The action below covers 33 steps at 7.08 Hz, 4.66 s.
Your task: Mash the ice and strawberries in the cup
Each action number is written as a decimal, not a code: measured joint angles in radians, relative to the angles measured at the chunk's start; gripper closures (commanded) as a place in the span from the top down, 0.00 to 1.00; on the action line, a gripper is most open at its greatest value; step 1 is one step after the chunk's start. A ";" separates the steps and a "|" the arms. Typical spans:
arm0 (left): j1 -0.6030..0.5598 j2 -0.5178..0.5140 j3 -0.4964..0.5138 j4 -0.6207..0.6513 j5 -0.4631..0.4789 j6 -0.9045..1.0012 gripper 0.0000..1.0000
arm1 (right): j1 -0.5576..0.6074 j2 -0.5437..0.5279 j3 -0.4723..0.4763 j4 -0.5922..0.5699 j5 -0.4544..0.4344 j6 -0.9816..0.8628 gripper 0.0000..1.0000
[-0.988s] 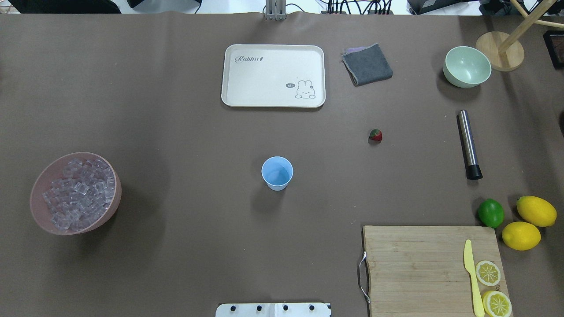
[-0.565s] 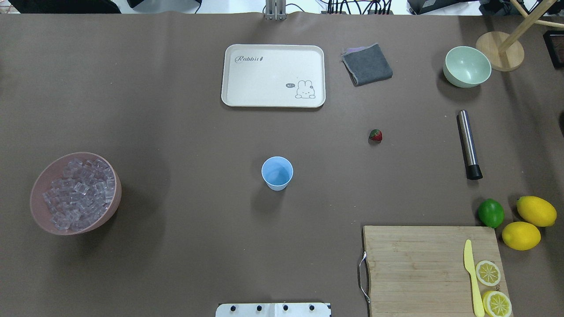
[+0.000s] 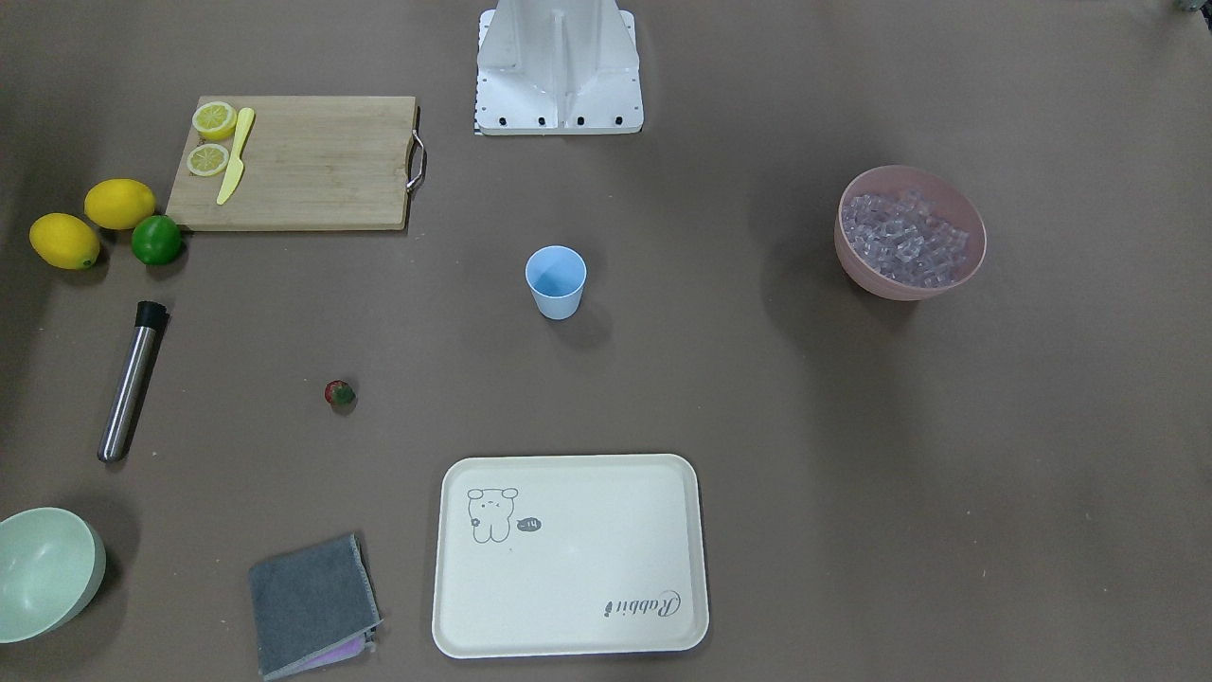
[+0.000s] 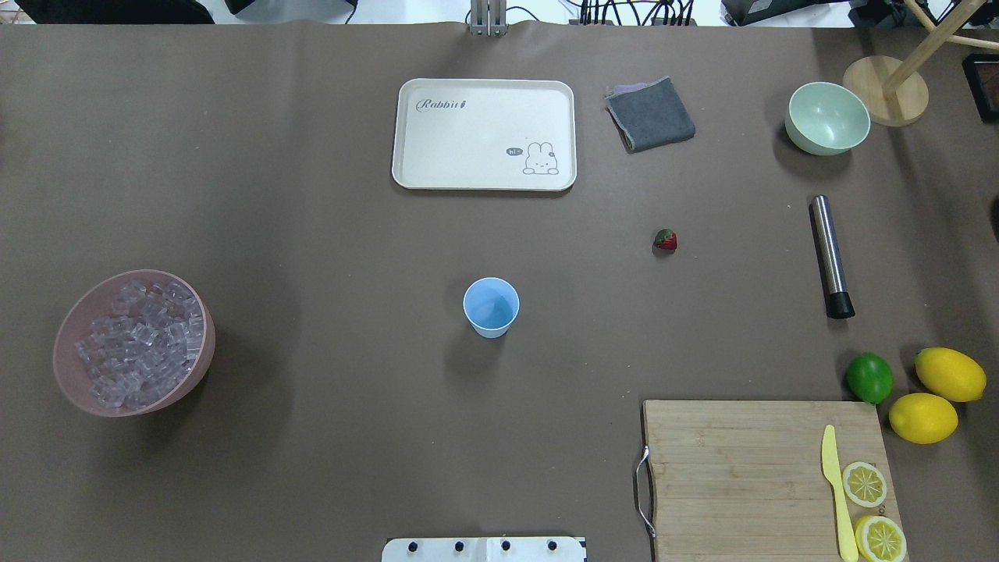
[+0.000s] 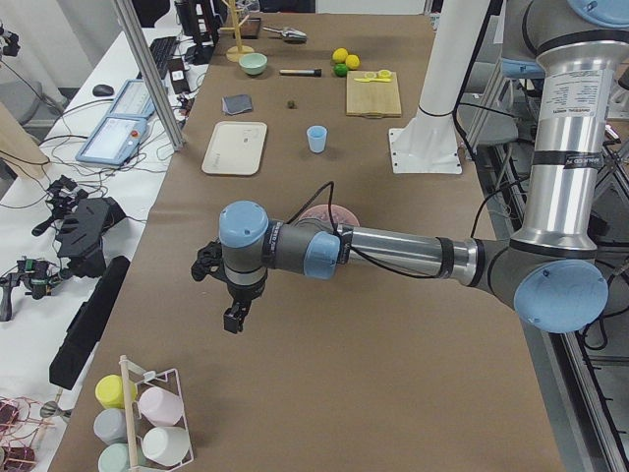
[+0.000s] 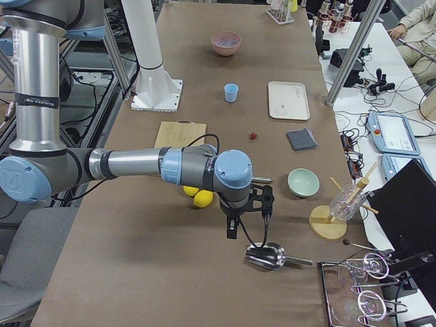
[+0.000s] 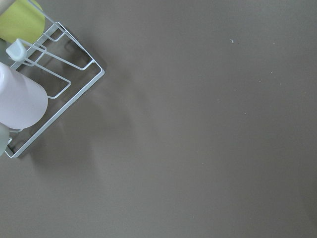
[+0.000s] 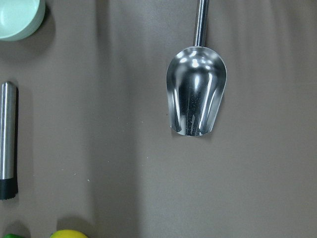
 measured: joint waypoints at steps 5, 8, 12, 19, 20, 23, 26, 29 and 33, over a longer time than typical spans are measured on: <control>0.000 0.015 -0.003 0.000 0.000 0.000 0.98 | -0.007 0.007 -0.003 0.000 -0.004 -0.001 1.00; 0.000 0.020 -0.002 0.001 0.001 0.000 0.98 | -0.007 0.008 -0.010 0.000 -0.001 -0.001 1.00; 0.001 0.004 0.002 -0.015 0.004 -0.013 0.98 | -0.009 0.011 -0.004 0.001 0.006 -0.002 1.00; -0.001 0.012 -0.012 -0.020 0.008 -0.015 0.98 | -0.015 0.019 0.000 0.002 0.024 -0.001 1.00; -0.001 0.016 -0.018 -0.021 0.006 -0.015 0.98 | -0.016 0.019 0.000 0.002 0.025 -0.001 1.00; 0.036 0.056 -0.129 -0.034 0.001 -0.157 0.98 | -0.017 0.018 0.000 0.002 0.029 -0.002 1.00; 0.215 0.208 -0.334 -0.191 0.011 -0.603 0.98 | -0.022 0.018 0.000 0.002 0.028 -0.003 1.00; 0.468 0.257 -0.482 -0.223 0.138 -0.961 0.98 | -0.034 0.018 -0.001 0.002 0.028 -0.003 1.00; 0.727 0.213 -0.496 -0.223 0.266 -1.210 0.97 | -0.056 0.018 -0.001 0.002 0.026 -0.001 1.00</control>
